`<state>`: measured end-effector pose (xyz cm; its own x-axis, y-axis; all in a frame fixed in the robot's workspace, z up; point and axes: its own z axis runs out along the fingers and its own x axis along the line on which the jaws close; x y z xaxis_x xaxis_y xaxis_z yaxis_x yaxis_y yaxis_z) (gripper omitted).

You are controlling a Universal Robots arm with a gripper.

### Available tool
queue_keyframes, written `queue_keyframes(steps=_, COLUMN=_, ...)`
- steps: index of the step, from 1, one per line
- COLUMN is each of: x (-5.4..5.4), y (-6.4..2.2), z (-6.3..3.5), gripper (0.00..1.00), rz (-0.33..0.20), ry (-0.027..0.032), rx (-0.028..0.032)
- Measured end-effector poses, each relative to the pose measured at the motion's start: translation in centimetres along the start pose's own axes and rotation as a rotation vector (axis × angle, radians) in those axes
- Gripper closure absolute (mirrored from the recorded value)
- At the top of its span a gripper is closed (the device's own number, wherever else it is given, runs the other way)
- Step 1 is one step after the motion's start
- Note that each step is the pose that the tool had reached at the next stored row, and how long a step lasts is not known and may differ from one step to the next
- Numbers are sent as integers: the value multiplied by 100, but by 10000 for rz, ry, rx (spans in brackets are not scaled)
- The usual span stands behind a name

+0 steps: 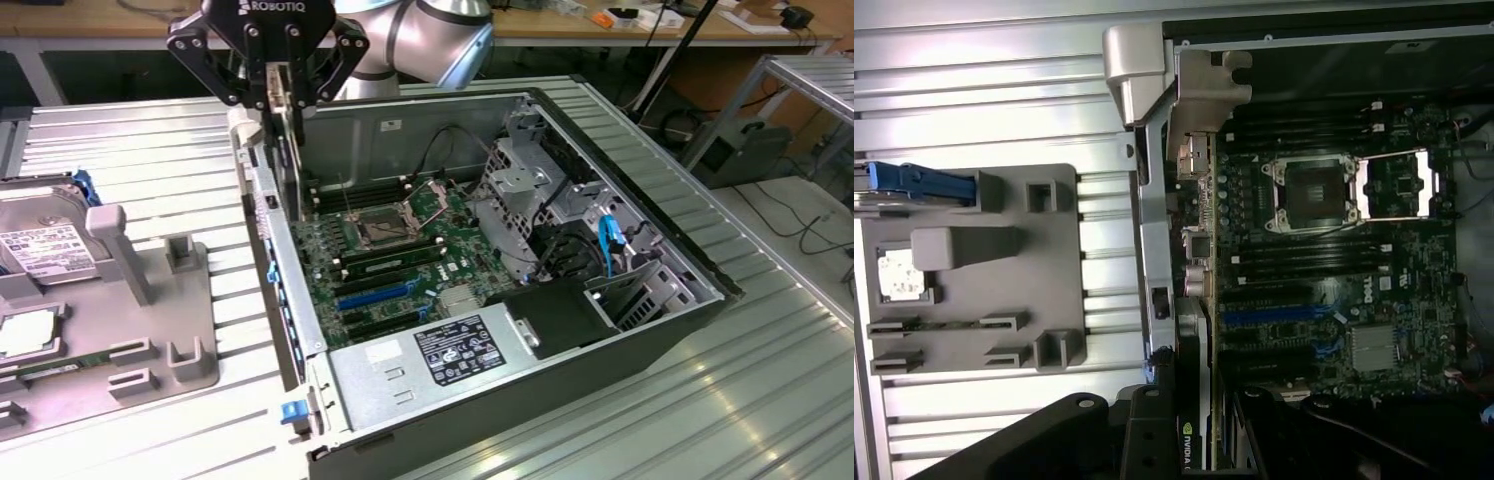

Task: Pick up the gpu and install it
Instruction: 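Pick up the gpu and move the gpu toward the slot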

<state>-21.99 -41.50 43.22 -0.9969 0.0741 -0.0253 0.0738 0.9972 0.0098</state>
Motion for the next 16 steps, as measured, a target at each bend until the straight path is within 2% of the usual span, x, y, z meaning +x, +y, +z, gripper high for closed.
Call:
queue_keyframes(steps=6, x=-107, y=8, z=4, gripper=73, rz=1, ry=1, rx=1)
queue_keyframes(steps=16, x=-217, y=16, z=9, gripper=73, rz=0, ry=0, rx=1)
